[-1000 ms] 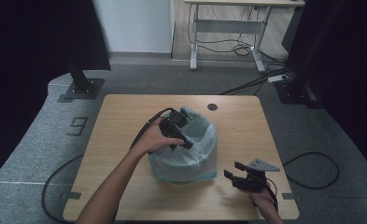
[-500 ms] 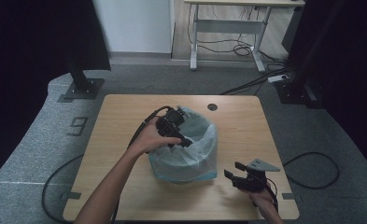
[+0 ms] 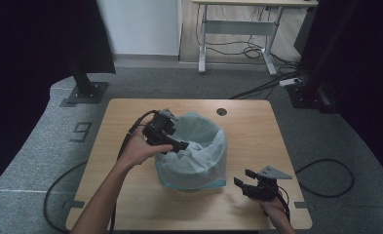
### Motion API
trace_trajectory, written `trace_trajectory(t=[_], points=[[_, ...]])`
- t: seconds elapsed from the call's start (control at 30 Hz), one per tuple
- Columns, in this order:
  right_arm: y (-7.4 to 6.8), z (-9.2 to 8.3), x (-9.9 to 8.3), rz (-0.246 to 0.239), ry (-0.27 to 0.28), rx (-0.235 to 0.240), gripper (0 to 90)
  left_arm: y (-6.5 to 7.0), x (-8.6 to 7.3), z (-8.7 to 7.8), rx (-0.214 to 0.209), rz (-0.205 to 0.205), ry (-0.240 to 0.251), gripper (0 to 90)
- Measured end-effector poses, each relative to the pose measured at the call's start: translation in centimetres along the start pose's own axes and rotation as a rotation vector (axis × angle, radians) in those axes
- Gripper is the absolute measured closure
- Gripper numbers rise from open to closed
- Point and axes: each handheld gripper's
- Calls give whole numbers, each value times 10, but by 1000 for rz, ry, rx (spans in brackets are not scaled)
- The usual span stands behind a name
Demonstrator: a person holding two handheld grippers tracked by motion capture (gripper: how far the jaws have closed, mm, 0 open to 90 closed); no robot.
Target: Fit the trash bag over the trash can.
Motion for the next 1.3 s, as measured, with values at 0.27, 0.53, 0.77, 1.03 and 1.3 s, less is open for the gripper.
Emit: trace_trajectory(t=[0.27,0.53,0.77,1.03,1.3], points=[[1,-1,0,4,0,-6,337,5,-21,-16,61,20,94,245],[1,-1,0,10,7,-11,337,6,-48,-31,107,19,158,246],[0,0,-1,9,0,-13,337,6,-75,-41,133,3,189,247],[-1,2,-1,8,-5,-15,337,0,-108,-48,145,-57,224,246],[0,4,-3,9,-16,-19,337,-5,-137,-45,149,-91,233,249]])
Point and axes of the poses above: each handheld gripper's, and its own axes: z roughly forward along the jaws, x roughly out of its top, y roughly to its right, and after that the axes turned 4 degrees about z, right-handed
